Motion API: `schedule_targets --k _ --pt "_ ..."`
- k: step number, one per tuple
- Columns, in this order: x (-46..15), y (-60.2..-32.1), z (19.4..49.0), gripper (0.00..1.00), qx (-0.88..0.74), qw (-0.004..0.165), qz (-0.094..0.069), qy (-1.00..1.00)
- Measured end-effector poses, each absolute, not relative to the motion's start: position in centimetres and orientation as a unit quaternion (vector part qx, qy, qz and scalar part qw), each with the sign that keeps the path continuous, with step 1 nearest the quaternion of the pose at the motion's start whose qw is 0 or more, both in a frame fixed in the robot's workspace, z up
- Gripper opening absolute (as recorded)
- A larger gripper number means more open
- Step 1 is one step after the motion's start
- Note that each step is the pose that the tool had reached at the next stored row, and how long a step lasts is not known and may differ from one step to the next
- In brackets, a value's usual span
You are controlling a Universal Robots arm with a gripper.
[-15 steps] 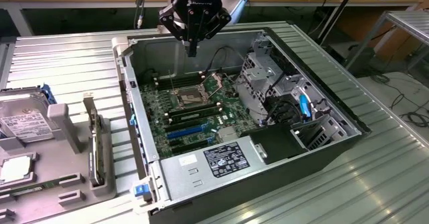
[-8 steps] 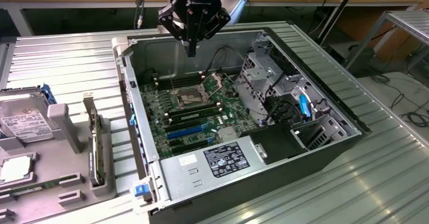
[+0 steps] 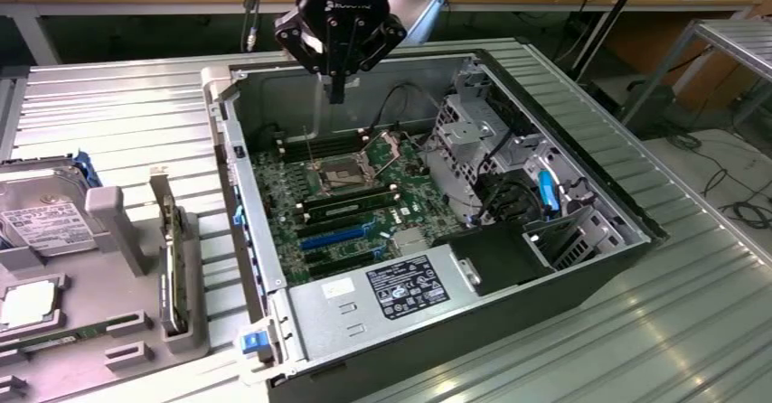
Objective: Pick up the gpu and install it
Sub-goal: 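Reach for the gpu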
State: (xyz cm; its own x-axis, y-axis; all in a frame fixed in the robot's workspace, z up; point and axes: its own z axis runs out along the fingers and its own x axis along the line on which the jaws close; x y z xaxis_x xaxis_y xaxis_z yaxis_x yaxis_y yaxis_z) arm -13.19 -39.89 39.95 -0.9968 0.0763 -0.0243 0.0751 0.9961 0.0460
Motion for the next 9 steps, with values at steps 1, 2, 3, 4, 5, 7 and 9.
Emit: schedule_targets --k 1,2,3,4,5,7,9 --pt "-13.35 -39.89 39.95 0.11 0.038 0.013 0.023 0.999" --pt "-13.35 -39.89 39.95 0.11 0.038 0.013 0.023 0.999" --pt "-13.36 -39.9 39.95 0.11 0.038 0.013 0.023 0.999" --pt "-13.36 -39.9 39.96 0.11 0.038 0.013 0.023 0.999" --pt "-13.36 -39.9 39.95 0.11 0.038 0.013 0.023 0.999" --pt "-13.38 -39.91 39.95 0.11 0.038 0.013 0.023 0.999" --pt "-13.49 -39.9 39.95 0.11 0.038 0.013 0.023 0.999"
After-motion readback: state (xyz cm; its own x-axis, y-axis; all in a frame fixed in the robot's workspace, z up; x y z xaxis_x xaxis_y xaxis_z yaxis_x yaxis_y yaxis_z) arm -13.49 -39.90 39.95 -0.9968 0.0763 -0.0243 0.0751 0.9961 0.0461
